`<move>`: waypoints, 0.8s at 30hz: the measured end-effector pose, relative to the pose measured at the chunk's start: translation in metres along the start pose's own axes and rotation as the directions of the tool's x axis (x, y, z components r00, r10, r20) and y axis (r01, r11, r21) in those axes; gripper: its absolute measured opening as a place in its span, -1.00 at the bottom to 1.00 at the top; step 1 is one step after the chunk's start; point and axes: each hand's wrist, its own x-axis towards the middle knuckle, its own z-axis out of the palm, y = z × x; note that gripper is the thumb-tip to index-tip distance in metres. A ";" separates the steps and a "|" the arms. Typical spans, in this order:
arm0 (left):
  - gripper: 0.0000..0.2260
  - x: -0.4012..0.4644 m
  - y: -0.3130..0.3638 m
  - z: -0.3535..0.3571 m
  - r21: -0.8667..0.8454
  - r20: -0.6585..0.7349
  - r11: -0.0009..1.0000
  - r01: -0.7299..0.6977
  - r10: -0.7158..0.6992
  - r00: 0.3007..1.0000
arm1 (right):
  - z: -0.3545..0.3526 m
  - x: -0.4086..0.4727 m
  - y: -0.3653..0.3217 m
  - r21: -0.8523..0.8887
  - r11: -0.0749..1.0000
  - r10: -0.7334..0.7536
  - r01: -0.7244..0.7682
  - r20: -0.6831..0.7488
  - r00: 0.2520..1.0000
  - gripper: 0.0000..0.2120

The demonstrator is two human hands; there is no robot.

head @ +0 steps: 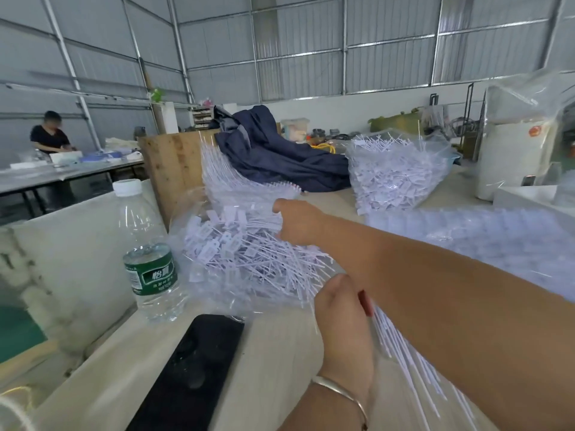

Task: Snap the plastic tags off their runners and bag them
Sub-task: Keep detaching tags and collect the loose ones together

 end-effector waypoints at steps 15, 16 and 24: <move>-0.68 -0.002 -0.001 0.001 0.042 0.140 0.996 -0.077 0.071 0.988 | -0.019 -0.033 0.024 0.254 0.962 -0.041 0.096 -0.210 0.977 -0.68; -0.72 -0.004 -0.001 0.001 0.076 0.176 0.992 -0.101 0.086 0.981 | -0.027 -0.046 0.032 0.265 0.960 -0.031 0.092 -0.225 0.974 -0.71; -0.78 -0.018 -0.009 0.004 0.576 0.442 0.678 -0.457 0.211 0.872 | -0.088 -0.173 0.097 0.444 0.894 0.198 -0.049 -0.295 0.935 -0.93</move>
